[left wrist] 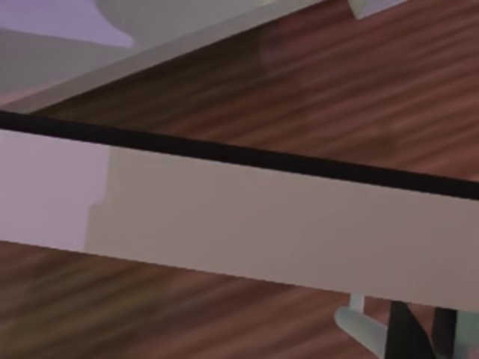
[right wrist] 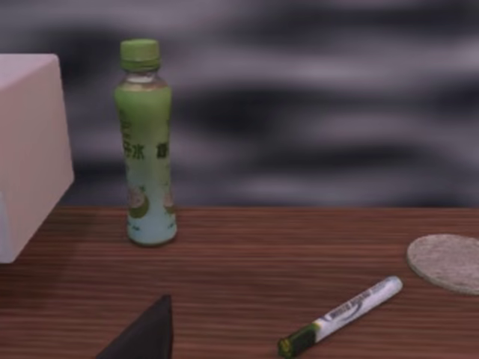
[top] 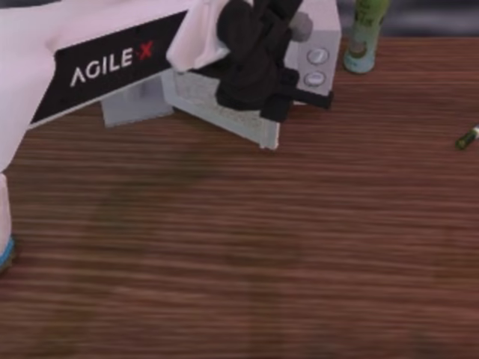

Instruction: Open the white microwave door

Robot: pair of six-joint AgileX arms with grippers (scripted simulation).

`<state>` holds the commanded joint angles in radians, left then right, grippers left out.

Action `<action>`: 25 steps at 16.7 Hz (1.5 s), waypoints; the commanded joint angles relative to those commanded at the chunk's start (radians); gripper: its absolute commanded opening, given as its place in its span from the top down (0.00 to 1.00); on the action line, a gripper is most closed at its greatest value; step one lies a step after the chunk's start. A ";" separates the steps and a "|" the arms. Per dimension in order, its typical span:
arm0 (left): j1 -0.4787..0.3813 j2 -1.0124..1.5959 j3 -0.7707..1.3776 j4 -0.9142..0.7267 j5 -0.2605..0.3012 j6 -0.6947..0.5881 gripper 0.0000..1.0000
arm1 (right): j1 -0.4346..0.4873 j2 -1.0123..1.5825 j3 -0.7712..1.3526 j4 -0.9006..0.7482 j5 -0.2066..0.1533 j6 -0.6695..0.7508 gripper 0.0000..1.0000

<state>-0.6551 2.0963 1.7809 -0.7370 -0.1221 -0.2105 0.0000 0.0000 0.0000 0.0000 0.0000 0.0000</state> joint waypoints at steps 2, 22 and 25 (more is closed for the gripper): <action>0.000 0.000 0.000 0.000 0.000 0.000 1.00 | 0.000 0.000 0.000 0.000 0.000 0.000 0.00; 0.028 -0.087 -0.131 0.054 0.069 0.122 1.00 | 0.000 0.000 0.000 0.000 0.000 0.000 0.00; 0.028 -0.087 -0.131 0.054 0.069 0.122 1.00 | 0.000 0.000 0.000 0.000 0.000 0.000 0.00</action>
